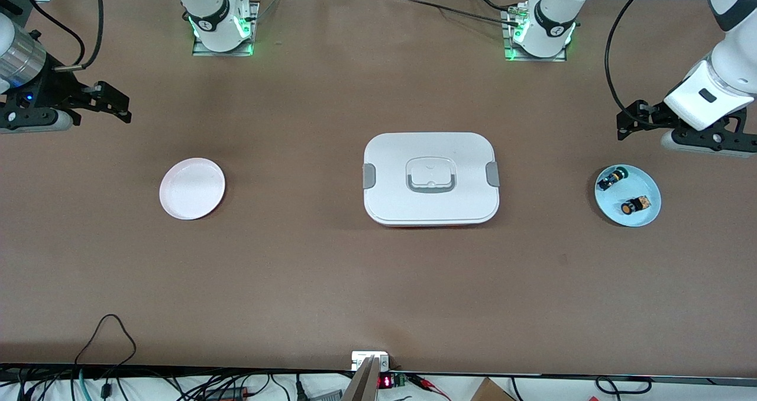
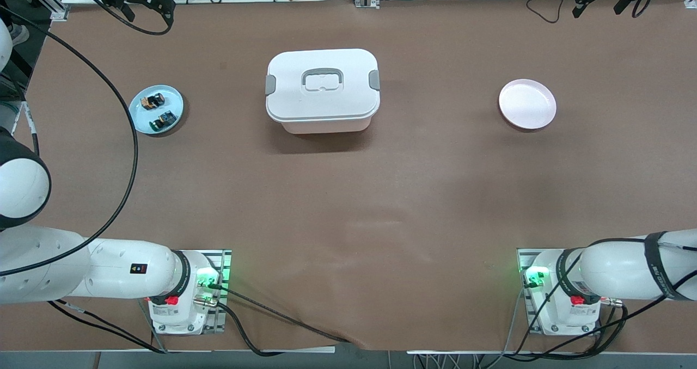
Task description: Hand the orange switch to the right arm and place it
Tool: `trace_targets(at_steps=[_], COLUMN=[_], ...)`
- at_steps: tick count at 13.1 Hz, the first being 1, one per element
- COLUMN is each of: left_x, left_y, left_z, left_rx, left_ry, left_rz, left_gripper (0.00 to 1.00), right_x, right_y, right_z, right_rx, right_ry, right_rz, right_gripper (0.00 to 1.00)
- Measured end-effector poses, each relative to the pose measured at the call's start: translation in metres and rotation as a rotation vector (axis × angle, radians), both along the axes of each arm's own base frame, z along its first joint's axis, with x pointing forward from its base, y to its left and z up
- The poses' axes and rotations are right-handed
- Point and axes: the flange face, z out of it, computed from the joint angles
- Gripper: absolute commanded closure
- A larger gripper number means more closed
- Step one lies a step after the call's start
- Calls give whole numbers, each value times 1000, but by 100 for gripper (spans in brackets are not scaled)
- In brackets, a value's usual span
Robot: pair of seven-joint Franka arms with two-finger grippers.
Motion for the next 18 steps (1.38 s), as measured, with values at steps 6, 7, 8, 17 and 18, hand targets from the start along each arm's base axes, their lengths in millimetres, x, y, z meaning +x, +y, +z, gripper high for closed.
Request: trace_targets(at_steps=[6,7,8,17,18], left_x=[1,0,-2,6,9], left_y=[3,3,1,58,72], left_z=[-7,-9,-12,-61,-71], left_rx=[0,-9,-25,-29,-13], left_ry=[25,39,65,228,235], left_rz=[6,9,13,154,196], left_gripper=[0,0,0,0,0], right_x=[3,4,5,11,14], right_y=[1,1,1,2,3], right_z=[0,5,9,1,-5], right_rx=[-1,0,0,-3,-4], right_ry=[-2,-12,-20,-1,13], right_rz=[1,1,1,2,3], right_gripper=[0,0,0,0,0])
